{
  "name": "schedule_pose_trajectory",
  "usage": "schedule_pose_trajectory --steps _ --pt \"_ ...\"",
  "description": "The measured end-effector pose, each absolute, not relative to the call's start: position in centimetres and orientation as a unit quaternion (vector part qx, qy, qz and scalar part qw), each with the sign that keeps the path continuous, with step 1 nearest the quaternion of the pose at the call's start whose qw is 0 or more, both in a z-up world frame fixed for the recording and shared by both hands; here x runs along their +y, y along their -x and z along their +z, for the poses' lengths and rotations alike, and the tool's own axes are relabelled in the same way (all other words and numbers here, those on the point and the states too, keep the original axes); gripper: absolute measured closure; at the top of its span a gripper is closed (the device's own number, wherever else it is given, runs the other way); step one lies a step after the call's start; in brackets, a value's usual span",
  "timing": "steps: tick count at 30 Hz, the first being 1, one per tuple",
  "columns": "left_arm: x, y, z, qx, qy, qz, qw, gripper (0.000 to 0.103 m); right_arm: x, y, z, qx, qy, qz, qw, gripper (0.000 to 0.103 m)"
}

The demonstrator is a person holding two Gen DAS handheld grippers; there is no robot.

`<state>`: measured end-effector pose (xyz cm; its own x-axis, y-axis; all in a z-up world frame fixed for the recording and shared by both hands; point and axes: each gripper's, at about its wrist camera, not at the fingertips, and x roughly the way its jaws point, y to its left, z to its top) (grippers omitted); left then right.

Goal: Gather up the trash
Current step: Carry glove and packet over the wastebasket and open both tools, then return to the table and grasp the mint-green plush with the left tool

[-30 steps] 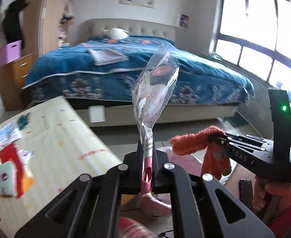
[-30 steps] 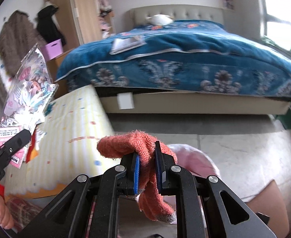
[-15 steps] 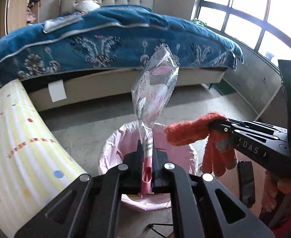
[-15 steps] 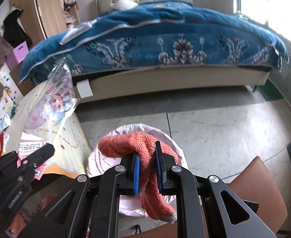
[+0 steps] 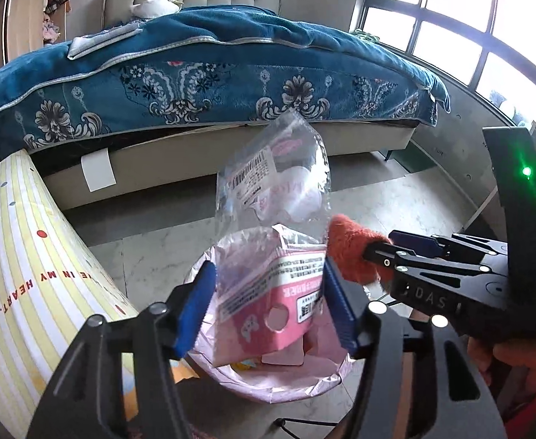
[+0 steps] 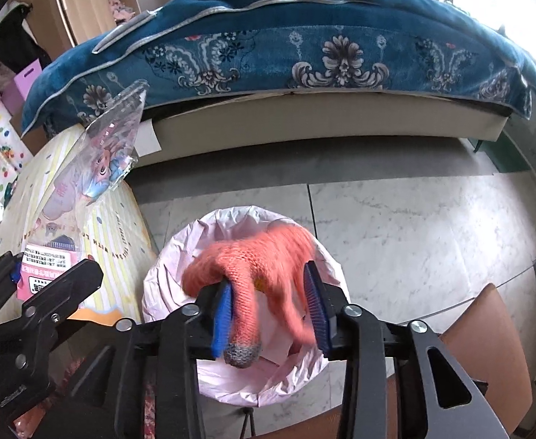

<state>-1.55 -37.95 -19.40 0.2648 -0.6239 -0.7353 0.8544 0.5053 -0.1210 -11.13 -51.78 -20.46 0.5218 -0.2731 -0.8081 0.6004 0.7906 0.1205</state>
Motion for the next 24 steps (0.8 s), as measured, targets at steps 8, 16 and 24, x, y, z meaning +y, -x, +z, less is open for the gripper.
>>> schedule_pose_trajectory --steps 8,16,24 --pt "-37.5 1.5 -18.8 0.374 -0.145 -0.468 0.787 0.025 -51.6 11.0 -19.1 0.403 -0.188 -0.264 0.856 0.044" --pt "-36.1 1.9 -16.9 0.351 -0.141 -0.467 0.799 0.015 -50.9 11.8 -16.7 0.380 -0.183 -0.270 0.866 0.042" --pt "-34.6 1.7 -14.9 0.335 -0.122 -0.461 0.813 0.011 -49.9 13.2 -14.1 0.344 -0.180 -0.282 0.877 0.042"
